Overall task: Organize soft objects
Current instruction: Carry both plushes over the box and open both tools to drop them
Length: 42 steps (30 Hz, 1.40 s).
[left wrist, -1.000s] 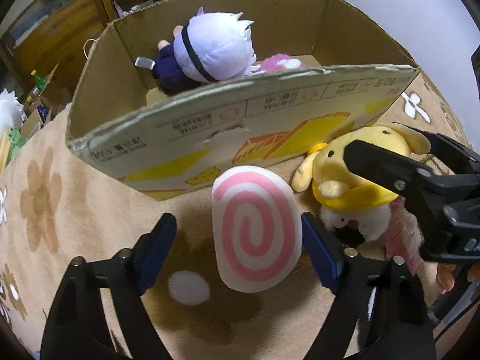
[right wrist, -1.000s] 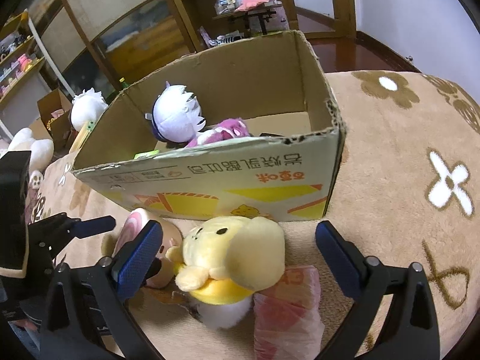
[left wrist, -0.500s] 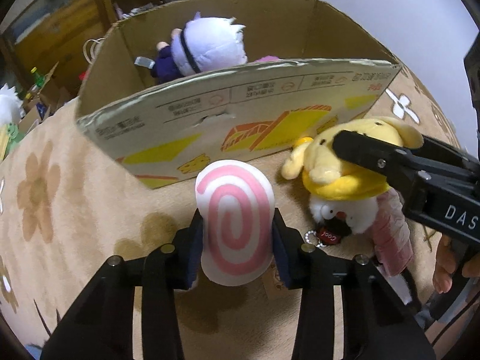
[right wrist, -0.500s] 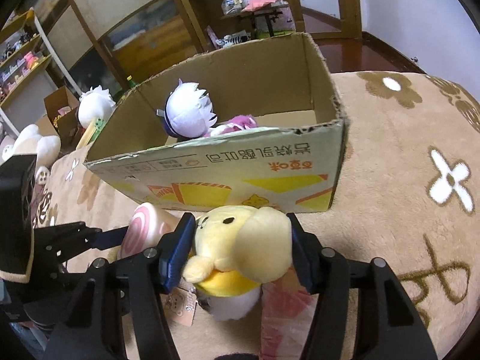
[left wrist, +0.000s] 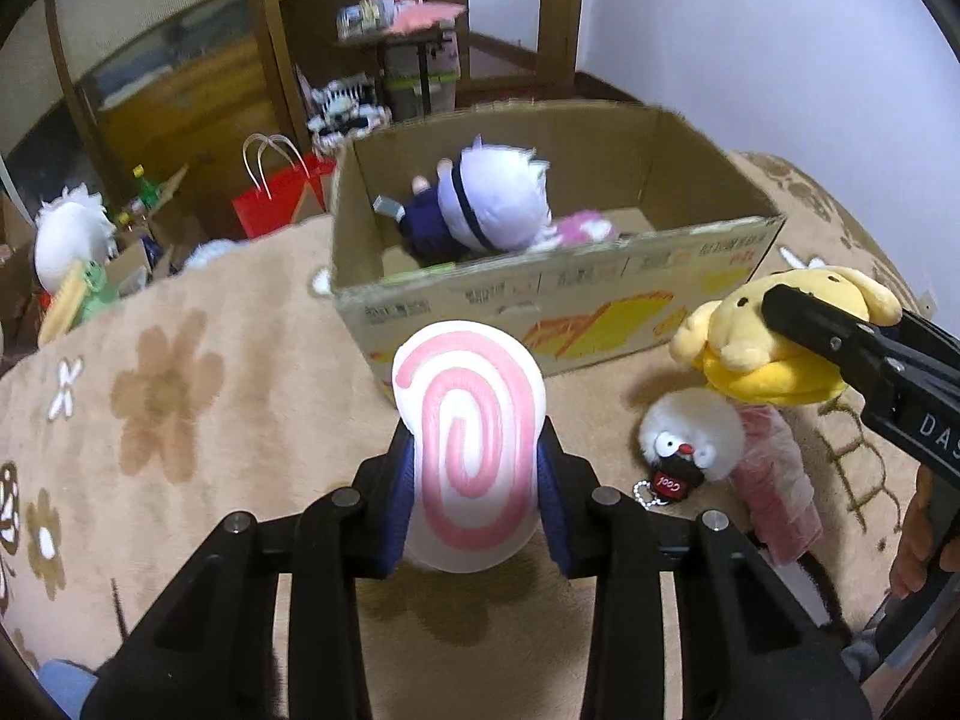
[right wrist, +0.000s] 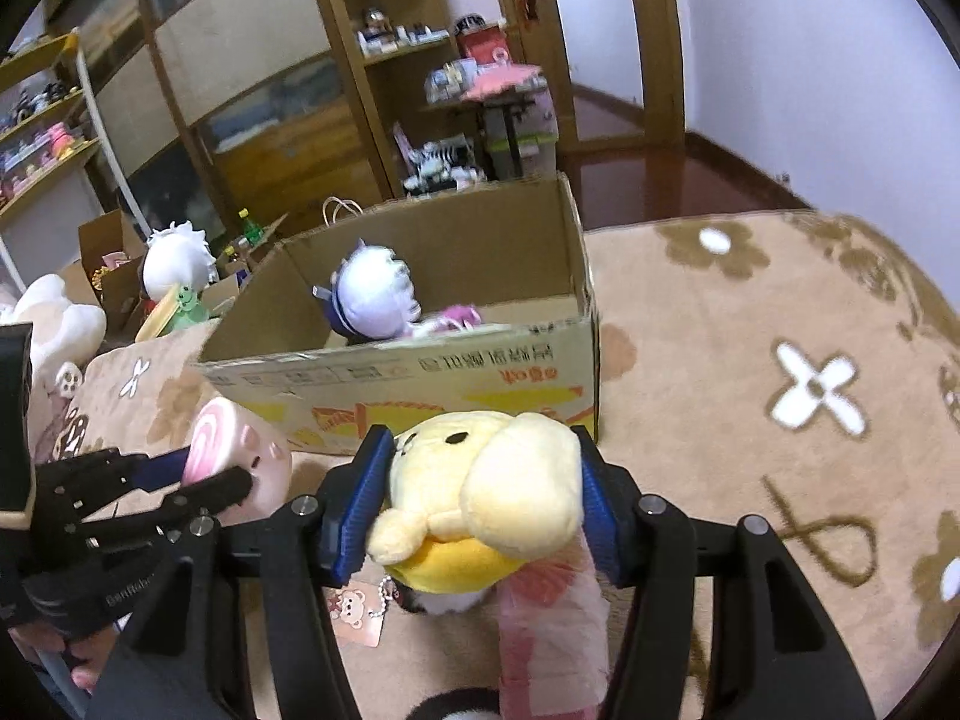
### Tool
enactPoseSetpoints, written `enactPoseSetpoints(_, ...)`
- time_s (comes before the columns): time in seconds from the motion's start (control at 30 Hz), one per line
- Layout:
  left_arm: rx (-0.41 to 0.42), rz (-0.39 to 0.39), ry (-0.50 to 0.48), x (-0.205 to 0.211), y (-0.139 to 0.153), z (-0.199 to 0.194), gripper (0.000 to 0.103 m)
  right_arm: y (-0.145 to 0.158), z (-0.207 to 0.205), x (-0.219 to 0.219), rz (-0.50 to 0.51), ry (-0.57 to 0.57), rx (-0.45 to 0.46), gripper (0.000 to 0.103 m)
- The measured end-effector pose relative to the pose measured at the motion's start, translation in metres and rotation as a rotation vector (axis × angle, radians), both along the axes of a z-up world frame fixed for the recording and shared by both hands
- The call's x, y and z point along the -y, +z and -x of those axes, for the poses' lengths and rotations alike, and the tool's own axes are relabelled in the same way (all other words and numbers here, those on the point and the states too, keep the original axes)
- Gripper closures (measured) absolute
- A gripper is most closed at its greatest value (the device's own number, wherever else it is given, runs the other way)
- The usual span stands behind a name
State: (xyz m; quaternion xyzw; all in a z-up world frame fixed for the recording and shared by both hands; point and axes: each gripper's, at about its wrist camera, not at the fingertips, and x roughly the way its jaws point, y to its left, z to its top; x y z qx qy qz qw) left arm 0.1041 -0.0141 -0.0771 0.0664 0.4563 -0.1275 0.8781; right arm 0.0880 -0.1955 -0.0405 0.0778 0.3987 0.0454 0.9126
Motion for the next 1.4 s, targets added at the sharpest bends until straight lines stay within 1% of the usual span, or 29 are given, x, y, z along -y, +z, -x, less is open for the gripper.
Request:
enactPoseSetpoints(0.13, 0.079, 0.016, 0.015, -0.004, 0.025, 0.006, 0.069, 0.019, 0.012, -0.005, 0.015, 0.012, 0.058, 0.042)
enactPoseSetpoints(0.2, 0.122, 0.041, 0.015, -0.008, 0.037, 0.012, 0.069, 0.03, 0.02, -0.01, 0.038, 0.021, 0.108, 0.042)
enactPoseSetpoints(0.27, 0.165, 0.068, 0.015, -0.012, 0.048, 0.02, 0.07, 0.037, 0.025, -0.014, 0.056, 0.033, 0.14, 0.042)
enactPoseSetpoints(0.33, 0.217, 0.067, 0.026, -0.014, 0.06, 0.026, 0.07, 0.047, 0.03, -0.018, 0.065, 0.04, 0.181, 0.042)
enactPoseSetpoints(0.53, 0.341, 0.059, 0.037, -0.019, 0.092, 0.034, 0.07, 0.067, 0.036, -0.025, 0.081, 0.046, 0.263, 0.042)
enactPoseSetpoints(0.63, 0.362, 0.074, 0.031, -0.02, 0.101, 0.031, 0.07, 0.075, 0.035, -0.025, 0.083, 0.035, 0.291, 0.042)
enactPoseSetpoints(0.73, 0.388, 0.054, 0.024, -0.016, 0.105, 0.029, 0.07, 0.082, 0.032, -0.024, 0.095, 0.031, 0.326, 0.042)
enactPoseSetpoints(0.87, 0.398, 0.066, 0.032, -0.015, 0.111, 0.018, 0.07, 0.089, 0.024, -0.02, 0.078, 0.005, 0.351, 0.042)
enactPoseSetpoints(0.97, 0.414, 0.058, 0.036, -0.011, 0.115, 0.009, 0.07, 0.092, 0.015, -0.018, 0.077, -0.017, 0.366, 0.042)
enactPoseSetpoints(1.07, 0.42, 0.057, 0.041, -0.009, 0.117, -0.002, 0.069, 0.092, 0.008, -0.017, 0.082, -0.028, 0.37, 0.042)
enactPoseSetpoints(1.23, 0.416, 0.059, 0.053, -0.006, 0.115, -0.021, 0.069, 0.089, -0.009, -0.017, 0.115, -0.038, 0.402, 0.042)
enactPoseSetpoints(1.4, 0.395, 0.053, 0.062, -0.003, 0.106, -0.039, 0.069, 0.08, -0.024, -0.016, 0.13, -0.038, 0.381, 0.042)
